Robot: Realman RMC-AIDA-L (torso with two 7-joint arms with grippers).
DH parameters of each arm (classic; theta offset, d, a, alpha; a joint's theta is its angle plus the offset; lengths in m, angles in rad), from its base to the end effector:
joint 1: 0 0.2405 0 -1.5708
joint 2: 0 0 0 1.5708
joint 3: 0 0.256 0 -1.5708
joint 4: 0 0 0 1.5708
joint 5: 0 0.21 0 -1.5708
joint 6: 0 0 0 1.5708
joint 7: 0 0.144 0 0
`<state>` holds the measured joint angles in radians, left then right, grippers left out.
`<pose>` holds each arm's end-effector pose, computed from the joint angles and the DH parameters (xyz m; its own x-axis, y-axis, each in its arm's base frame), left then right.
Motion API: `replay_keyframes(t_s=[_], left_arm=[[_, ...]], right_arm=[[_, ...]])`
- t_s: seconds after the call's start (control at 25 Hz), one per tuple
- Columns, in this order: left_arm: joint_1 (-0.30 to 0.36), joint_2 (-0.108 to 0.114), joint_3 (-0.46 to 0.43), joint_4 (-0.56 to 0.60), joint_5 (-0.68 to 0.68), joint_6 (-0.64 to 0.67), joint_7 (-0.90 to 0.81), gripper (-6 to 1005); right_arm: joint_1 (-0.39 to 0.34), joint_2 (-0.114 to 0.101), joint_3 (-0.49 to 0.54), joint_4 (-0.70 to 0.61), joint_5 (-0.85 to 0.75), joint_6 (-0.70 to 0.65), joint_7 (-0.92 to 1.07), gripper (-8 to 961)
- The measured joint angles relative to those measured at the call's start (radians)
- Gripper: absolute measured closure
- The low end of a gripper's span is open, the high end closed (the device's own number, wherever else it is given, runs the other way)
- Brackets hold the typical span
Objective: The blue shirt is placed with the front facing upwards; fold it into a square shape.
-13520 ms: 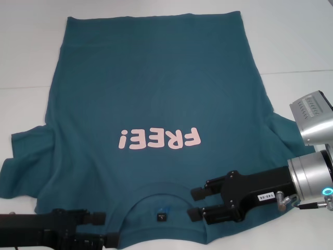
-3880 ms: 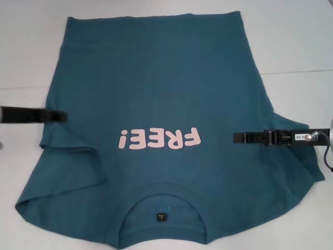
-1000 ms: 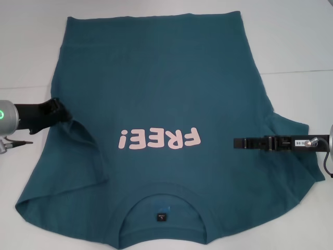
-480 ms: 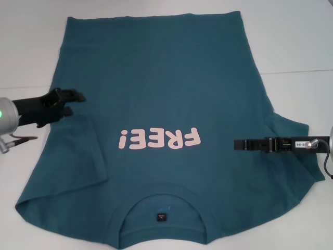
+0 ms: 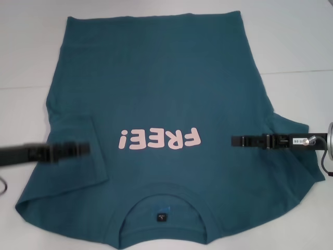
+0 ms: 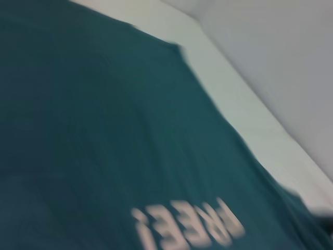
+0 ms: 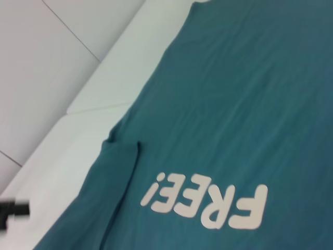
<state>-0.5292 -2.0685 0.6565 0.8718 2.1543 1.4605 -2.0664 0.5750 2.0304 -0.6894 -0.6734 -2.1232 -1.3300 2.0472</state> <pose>-0.2746 0.3566 0.0410 0.4839 0.7246 0.4907 0.8577 -0.5040 -0.1017 0.2869 0.3674 0.0198 0.4185 -0.7647 -0.4900 -0.8959 -0.4360 -0.0848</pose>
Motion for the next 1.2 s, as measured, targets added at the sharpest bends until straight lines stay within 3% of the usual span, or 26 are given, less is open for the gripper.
replay_keyframes(t_s=[0.24,0.36,0.68,0.88,1.08,1.2], left_arm=[[0.096,-0.076,0.001,0.116,-0.001,0.093,0.161,425],[0.115,-0.087,0.002,0.125,-0.003,0.097,0.165,412],[0.129,-0.091,0.002,0.108,-0.032,0.128,0.157,356],[0.136,-0.092,0.001,0.096,-0.075,0.14,0.157,367],[0.137,-0.091,-0.015,0.084,-0.086,0.138,0.157,367],[0.137,-0.092,-0.016,0.084,-0.09,0.136,0.156,367]], right_arm=[[0.0,0.002,0.002,0.0,0.041,-0.013,0.007,361],[0.0,-0.004,0.002,0.0,0.043,-0.023,0.026,362],[-0.01,-0.027,0.037,-0.007,0.043,-0.093,0.039,362],[-0.028,-0.074,0.086,-0.017,0.042,-0.146,0.106,362],[-0.041,-0.168,0.086,-0.038,-0.013,-0.185,0.234,362],[-0.042,-0.201,0.105,-0.073,-0.087,-0.179,0.318,362]])
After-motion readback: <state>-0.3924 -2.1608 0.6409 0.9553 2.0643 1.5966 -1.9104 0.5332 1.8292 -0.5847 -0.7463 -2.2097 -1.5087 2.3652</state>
